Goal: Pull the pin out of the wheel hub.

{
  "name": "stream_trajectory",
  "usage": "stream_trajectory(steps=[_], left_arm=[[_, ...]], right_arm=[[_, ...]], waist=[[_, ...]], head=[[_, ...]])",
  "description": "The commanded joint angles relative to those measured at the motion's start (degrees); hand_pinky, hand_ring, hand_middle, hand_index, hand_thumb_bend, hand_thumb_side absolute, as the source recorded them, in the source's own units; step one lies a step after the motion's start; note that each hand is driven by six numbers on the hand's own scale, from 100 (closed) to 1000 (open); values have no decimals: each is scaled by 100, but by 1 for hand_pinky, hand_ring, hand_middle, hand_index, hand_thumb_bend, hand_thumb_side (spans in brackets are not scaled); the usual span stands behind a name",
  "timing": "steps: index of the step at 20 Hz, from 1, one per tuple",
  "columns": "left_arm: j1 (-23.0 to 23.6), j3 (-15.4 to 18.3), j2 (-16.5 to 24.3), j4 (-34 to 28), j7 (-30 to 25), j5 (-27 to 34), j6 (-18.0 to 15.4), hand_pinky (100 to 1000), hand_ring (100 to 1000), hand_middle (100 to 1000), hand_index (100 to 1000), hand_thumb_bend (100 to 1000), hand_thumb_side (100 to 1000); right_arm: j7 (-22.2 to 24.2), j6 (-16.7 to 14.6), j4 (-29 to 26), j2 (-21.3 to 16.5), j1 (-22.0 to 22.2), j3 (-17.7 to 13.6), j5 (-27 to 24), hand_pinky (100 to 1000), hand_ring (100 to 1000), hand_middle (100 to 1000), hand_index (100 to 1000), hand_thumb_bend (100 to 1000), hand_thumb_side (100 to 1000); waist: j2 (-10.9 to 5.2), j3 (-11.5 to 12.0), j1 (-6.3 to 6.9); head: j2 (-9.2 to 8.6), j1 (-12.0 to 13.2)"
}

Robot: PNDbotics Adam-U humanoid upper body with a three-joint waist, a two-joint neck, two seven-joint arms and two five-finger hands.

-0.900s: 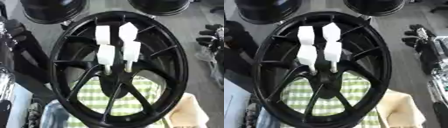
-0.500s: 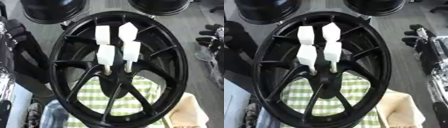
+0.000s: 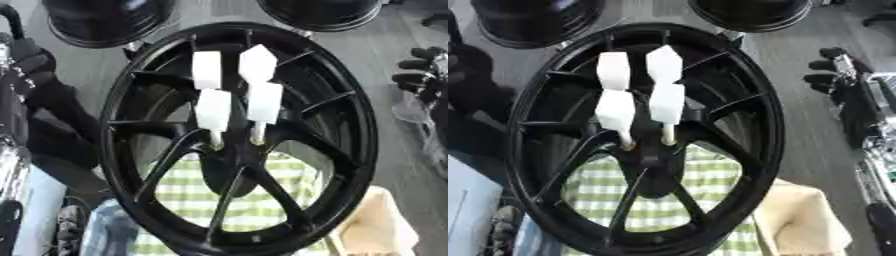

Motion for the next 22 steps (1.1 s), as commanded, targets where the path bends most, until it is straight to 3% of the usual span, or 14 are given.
stream_trajectory(steps=[1, 6, 13, 18, 22], left_arm=[[-38, 82, 182, -120, 29, -8, -16, 746, 787, 723, 758, 123, 858], [65, 86, 296, -123, 37, -26, -14, 746, 787, 723, 758, 122, 859], [178, 102, 434, -99, 52, -56, -11, 746, 788, 723, 759, 120, 861], [263, 133, 541, -114, 81, -68, -24, 746, 788, 723, 759, 119, 860], [320, 150, 614, -148, 104, -53, -34, 746, 788, 723, 759, 118, 859]], right_arm=[[4, -30, -200, -371, -165, -41, -122, 835, 737, 720, 841, 100, 729], [230, -134, -691, -1141, -555, 71, -350, 842, 766, 747, 856, 100, 658], [866, 36, -1286, -2084, -1479, 470, -420, 857, 807, 785, 876, 100, 569], [1469, 93, -1309, -2392, -2329, 874, -223, 861, 820, 798, 883, 100, 426], [1826, 211, -1310, -2344, -2914, 1195, 101, 862, 824, 800, 882, 100, 374]], waist=[[-102, -34, -32], [-169, -155, -128], [-216, -266, -218], [-229, -364, -257], [-232, -460, -267]], head=[[-51, 13], [20, 100], [128, 152], [206, 201], [232, 246]])
